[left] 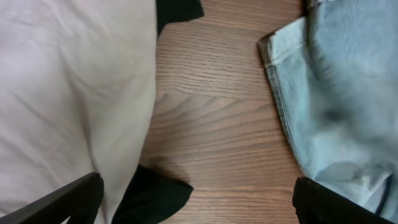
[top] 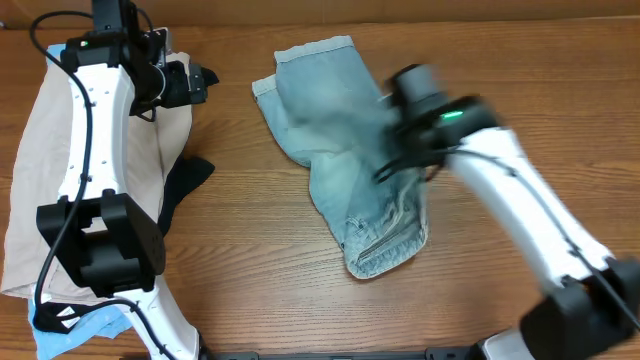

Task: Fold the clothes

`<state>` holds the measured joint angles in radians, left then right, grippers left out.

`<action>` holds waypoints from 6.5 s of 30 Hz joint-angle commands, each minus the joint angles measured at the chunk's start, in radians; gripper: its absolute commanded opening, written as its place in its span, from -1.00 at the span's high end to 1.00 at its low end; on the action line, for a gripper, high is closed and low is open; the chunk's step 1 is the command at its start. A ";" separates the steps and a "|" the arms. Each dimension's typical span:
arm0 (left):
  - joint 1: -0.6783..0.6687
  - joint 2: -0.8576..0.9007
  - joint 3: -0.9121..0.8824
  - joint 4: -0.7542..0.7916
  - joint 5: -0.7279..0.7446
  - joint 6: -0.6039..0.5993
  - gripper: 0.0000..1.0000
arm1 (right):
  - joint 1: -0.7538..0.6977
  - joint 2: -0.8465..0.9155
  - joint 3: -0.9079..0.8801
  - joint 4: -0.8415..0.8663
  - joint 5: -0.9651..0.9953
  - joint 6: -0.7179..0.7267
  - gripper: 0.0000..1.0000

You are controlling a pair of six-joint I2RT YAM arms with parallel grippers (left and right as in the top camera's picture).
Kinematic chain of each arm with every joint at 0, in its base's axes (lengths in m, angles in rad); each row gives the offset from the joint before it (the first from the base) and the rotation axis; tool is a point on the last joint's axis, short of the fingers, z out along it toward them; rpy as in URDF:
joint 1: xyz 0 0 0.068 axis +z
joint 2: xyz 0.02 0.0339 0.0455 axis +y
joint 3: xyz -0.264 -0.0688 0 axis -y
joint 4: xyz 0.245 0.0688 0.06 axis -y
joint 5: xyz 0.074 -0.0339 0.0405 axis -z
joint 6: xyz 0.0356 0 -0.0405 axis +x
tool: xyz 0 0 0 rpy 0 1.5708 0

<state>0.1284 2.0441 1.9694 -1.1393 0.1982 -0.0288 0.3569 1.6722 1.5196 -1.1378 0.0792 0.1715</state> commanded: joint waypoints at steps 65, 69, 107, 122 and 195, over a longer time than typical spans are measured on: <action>-0.311 0.347 0.183 -0.367 -0.129 0.065 0.92 | -0.727 0.215 0.019 0.191 -0.533 -0.045 -0.72; -0.293 0.328 0.186 -0.479 -0.207 0.041 0.92 | -0.709 0.215 0.019 0.163 -0.533 -0.045 -0.78; -0.291 -0.014 -0.273 -0.445 -0.315 -0.027 -0.87 | -0.622 0.131 -0.040 0.013 -0.473 -0.058 -0.78; -0.294 -0.003 -0.037 0.136 -0.027 0.116 -1.00 | -0.578 0.131 -0.242 0.230 -0.507 0.038 0.29; -0.352 0.067 0.116 -0.045 -0.239 -0.180 0.92 | -0.269 0.130 -0.244 0.337 -0.285 0.046 -0.33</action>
<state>-0.2276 2.1277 2.0674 -1.1892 0.0383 -0.2497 0.0914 1.8297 1.2800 -0.7948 -0.2020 0.2127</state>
